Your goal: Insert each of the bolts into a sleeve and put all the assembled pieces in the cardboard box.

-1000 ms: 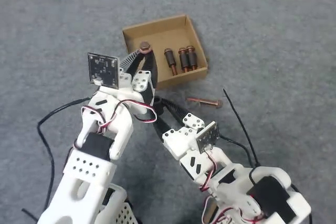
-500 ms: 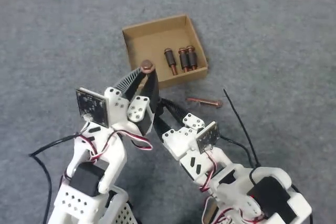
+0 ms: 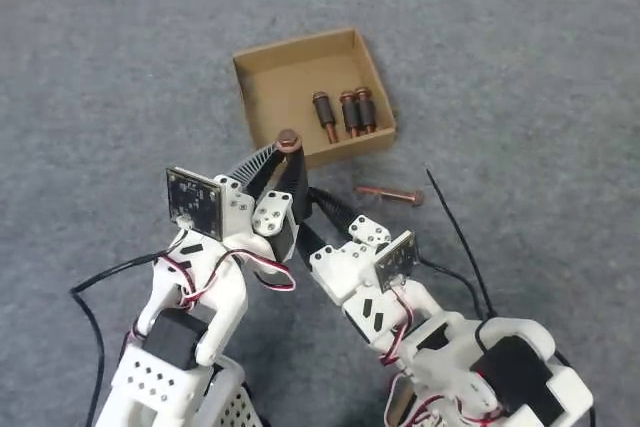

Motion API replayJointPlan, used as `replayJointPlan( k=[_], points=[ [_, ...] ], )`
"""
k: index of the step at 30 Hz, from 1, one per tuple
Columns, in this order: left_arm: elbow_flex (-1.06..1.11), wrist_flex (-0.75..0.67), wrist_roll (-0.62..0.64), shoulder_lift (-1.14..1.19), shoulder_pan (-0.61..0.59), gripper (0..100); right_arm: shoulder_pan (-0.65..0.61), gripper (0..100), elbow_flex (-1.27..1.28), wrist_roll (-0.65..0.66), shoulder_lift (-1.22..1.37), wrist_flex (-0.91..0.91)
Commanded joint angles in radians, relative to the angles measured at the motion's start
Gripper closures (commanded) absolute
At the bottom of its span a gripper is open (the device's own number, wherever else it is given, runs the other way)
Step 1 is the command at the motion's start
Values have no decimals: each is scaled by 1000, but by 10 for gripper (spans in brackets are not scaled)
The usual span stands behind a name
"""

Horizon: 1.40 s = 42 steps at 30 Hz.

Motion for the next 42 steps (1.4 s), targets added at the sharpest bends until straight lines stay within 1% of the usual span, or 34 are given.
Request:
replayJointPlan(
  k=[1,4,15,21,27,29,31,33,35,42],
  points=[
    [-15,5,-9,-31,32,989,-2,993,18,-8,-45,2],
    [-18,41,-9,-31,48,989,1,993,18,-8,-45,2],
    [10,187,-17,-31,43,989,2,993,18,-5,-47,31],
    [99,183,-18,-31,48,989,2,993,18,-5,-47,33],
    [102,183,-15,-31,43,987,2,993,18,-5,-47,31],
    [97,187,-11,-31,43,953,2,993,18,-5,-47,31],
    [97,192,-9,-31,43,882,2,993,18,-5,-47,31],
    [97,235,-9,-31,41,814,2,993,18,-5,-47,31],
    [97,256,-9,-31,41,772,2,993,18,-5,-47,31],
    [97,258,-9,-31,41,769,2,993,18,-3,-47,33]
  ],
)
